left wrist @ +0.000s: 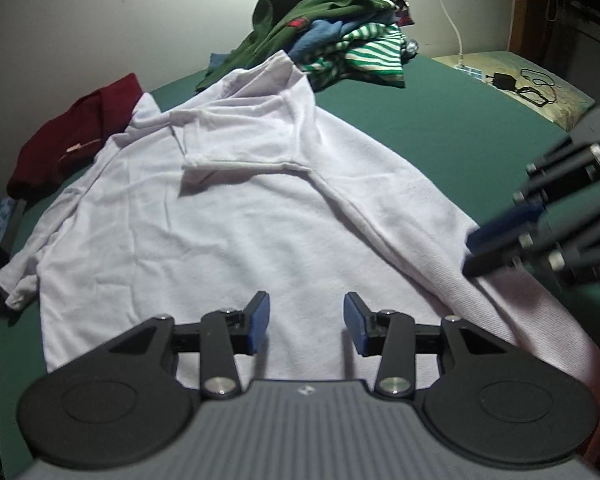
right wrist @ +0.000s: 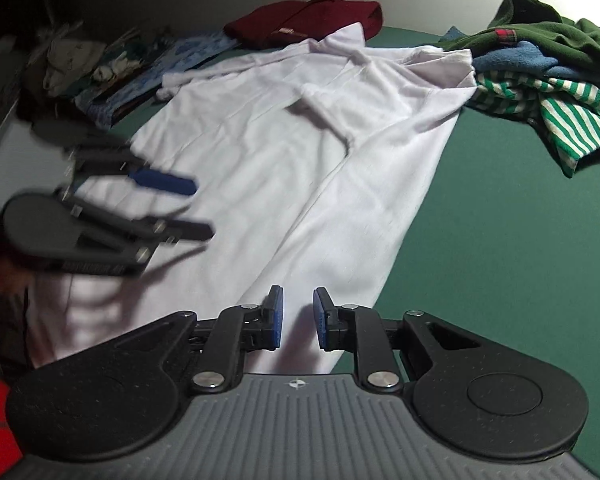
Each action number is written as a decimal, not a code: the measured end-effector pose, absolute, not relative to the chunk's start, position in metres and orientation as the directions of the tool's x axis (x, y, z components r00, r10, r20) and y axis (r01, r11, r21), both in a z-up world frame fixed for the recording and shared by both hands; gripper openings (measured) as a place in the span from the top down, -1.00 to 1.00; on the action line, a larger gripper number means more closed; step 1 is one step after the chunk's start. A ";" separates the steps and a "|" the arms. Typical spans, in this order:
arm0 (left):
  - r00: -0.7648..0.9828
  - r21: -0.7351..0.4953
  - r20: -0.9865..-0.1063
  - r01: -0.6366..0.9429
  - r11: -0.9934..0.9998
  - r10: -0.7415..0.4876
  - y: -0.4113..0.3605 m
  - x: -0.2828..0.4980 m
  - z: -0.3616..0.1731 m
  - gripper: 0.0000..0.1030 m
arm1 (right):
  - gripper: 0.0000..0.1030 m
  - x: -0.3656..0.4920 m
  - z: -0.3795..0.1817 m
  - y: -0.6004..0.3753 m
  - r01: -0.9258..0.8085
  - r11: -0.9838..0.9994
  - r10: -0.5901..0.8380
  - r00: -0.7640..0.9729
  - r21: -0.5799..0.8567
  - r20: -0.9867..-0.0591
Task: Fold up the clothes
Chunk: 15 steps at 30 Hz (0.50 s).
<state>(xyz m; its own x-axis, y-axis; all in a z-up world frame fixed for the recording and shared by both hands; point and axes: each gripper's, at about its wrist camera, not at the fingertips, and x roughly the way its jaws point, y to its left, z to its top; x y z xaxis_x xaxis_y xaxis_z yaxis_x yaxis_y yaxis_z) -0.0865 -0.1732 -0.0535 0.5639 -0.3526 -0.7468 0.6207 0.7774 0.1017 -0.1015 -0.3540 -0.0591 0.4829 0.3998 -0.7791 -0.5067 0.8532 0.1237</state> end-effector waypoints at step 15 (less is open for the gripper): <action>0.383 0.103 -0.716 0.885 0.454 -0.583 -0.207 -0.112 -0.071 0.16 | 0.64 -0.251 -0.060 -0.279 -0.318 0.924 0.325 0.363 0.212 -0.873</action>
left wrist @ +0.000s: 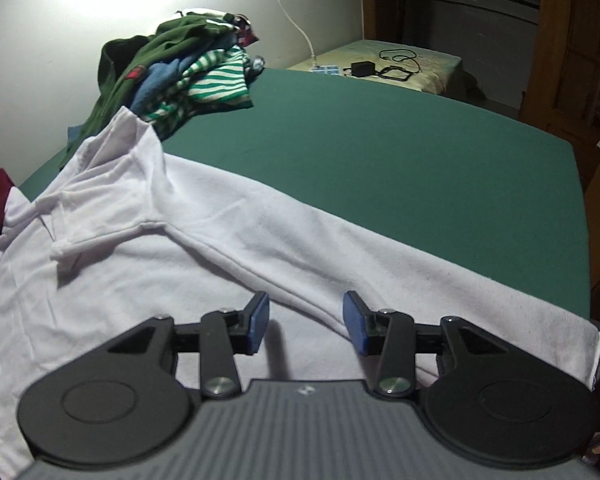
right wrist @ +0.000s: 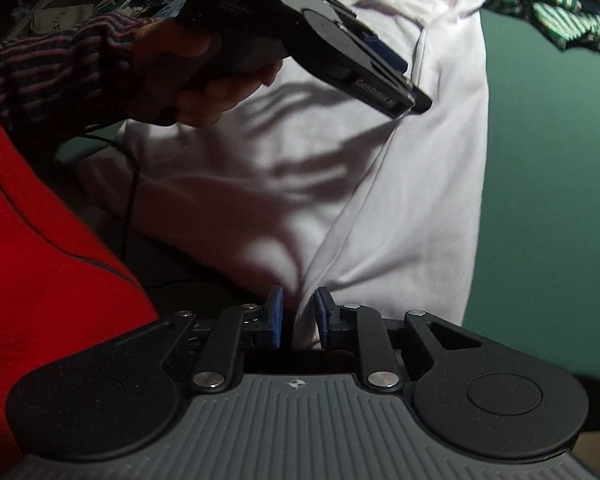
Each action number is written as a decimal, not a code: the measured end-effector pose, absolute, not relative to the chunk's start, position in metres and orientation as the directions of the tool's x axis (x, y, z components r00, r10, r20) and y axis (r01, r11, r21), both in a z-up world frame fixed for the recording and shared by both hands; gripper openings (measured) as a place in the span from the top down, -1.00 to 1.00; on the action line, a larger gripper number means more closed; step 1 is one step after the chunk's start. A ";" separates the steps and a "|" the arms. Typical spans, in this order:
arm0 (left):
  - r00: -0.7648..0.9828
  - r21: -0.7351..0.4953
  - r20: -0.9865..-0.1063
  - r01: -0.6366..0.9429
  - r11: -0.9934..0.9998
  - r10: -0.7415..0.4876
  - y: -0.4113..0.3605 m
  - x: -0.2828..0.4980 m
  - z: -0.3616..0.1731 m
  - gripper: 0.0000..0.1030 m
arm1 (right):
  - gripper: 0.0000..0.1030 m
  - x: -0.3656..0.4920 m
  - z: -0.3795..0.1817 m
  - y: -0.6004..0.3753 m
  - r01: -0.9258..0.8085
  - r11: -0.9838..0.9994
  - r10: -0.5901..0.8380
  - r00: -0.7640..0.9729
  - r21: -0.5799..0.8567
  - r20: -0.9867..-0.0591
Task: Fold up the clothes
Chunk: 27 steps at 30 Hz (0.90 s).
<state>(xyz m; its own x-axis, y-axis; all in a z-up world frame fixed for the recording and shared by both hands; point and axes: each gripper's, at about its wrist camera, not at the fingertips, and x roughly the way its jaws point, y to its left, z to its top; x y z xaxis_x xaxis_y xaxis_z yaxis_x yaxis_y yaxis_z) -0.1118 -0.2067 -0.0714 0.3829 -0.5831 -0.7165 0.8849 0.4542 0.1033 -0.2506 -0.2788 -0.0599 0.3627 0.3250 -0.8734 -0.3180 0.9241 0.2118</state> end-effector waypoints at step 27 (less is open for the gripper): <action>0.524 0.026 -0.747 0.639 0.768 -0.410 -0.127 -0.111 -0.059 -0.07 | 0.64 -0.148 -0.047 -0.322 -0.206 0.966 0.238 0.456 0.159 -0.857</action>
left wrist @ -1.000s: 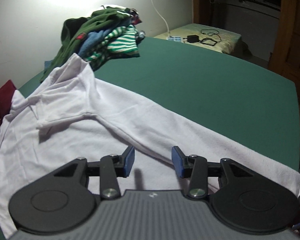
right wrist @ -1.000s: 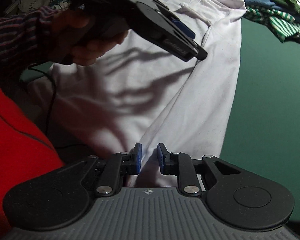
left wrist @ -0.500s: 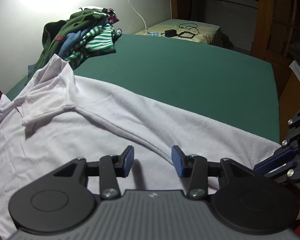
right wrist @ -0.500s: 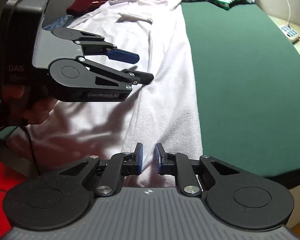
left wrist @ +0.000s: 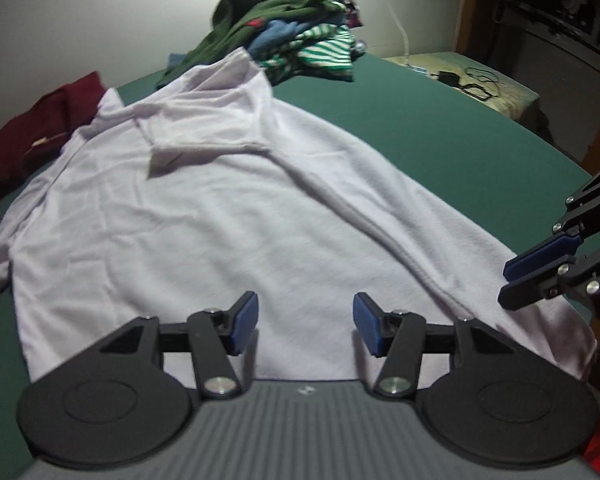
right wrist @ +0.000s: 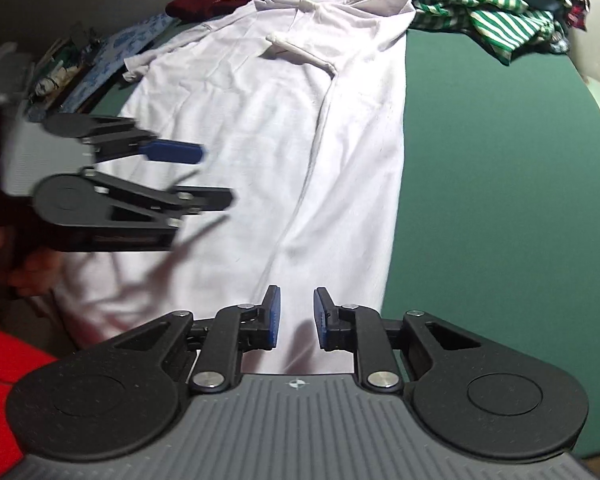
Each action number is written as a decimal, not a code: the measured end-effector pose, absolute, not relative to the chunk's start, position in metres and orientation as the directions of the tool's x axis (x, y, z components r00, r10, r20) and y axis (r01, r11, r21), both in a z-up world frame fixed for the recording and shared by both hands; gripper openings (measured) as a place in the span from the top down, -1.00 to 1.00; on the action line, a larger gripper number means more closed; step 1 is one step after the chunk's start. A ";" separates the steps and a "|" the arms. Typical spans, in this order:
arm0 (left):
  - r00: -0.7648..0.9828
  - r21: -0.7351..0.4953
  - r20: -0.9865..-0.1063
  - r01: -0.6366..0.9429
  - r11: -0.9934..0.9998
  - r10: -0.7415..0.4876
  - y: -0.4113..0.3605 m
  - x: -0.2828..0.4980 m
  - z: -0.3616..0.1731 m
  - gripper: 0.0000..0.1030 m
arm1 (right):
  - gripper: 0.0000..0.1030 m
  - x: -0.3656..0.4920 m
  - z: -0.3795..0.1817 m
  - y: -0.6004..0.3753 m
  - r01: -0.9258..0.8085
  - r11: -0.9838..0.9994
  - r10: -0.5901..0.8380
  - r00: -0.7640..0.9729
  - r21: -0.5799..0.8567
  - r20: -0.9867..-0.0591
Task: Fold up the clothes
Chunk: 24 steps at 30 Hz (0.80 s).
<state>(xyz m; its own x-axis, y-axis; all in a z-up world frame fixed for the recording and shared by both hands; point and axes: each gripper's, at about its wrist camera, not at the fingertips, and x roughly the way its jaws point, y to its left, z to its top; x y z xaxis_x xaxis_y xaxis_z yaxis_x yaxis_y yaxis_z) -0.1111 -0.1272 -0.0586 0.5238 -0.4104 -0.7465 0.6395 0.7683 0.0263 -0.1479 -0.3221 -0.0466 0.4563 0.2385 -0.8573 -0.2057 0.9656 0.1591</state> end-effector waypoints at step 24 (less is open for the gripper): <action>0.640 0.080 -0.763 0.238 0.968 -0.095 0.002 -0.078 -0.073 -0.46 | 0.48 0.121 -0.034 -0.107 -0.286 0.843 0.538 0.417 0.456 -0.733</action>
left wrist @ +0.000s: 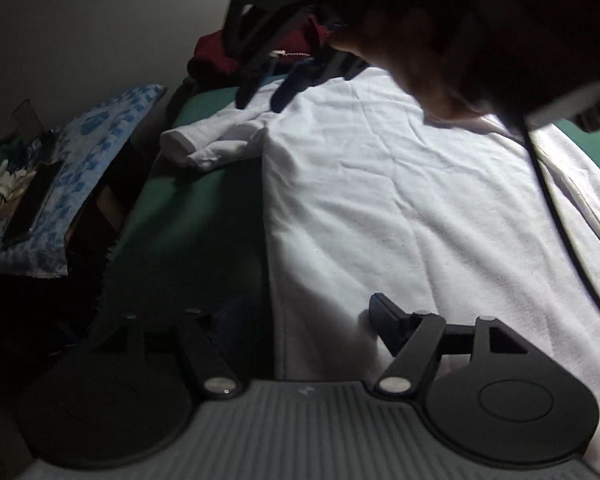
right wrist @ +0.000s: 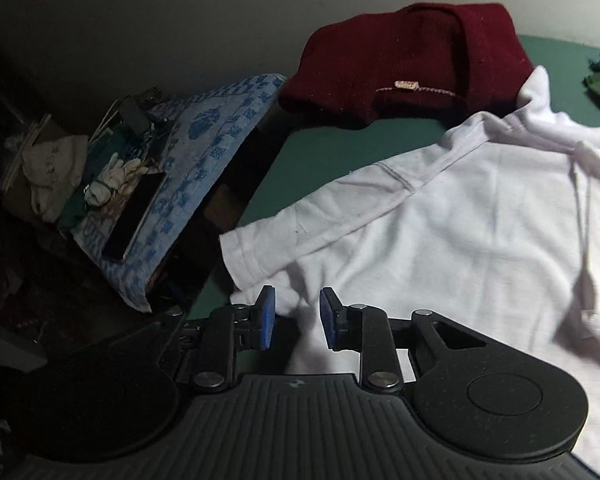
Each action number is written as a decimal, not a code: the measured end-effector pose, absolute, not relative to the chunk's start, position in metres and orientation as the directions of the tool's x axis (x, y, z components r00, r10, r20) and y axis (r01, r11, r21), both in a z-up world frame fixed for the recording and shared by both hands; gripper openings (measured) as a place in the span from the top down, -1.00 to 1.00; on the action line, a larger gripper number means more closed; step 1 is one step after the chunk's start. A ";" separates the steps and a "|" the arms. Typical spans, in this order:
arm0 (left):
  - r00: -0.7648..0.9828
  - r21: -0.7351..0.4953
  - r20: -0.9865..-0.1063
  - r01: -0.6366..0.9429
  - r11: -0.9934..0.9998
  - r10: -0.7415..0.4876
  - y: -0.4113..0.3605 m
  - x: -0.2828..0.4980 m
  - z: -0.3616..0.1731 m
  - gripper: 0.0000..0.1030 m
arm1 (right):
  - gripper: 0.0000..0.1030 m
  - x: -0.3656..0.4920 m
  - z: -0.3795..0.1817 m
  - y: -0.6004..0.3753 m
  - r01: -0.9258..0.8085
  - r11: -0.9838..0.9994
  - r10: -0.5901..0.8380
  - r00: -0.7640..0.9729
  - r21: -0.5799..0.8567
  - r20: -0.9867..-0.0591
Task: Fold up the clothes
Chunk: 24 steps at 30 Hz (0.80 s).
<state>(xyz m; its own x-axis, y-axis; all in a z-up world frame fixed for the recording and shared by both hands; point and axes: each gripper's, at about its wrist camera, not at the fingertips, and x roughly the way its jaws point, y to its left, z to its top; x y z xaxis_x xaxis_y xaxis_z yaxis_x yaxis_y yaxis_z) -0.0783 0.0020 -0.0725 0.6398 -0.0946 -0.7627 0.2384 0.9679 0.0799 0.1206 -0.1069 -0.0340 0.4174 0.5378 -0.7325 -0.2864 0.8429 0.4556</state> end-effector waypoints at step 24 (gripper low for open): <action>0.533 -0.223 -0.754 0.342 0.913 -0.384 0.034 -0.096 -0.067 0.02 | 0.91 0.148 -0.044 -0.058 -0.086 0.855 0.494 0.434 0.511 -0.753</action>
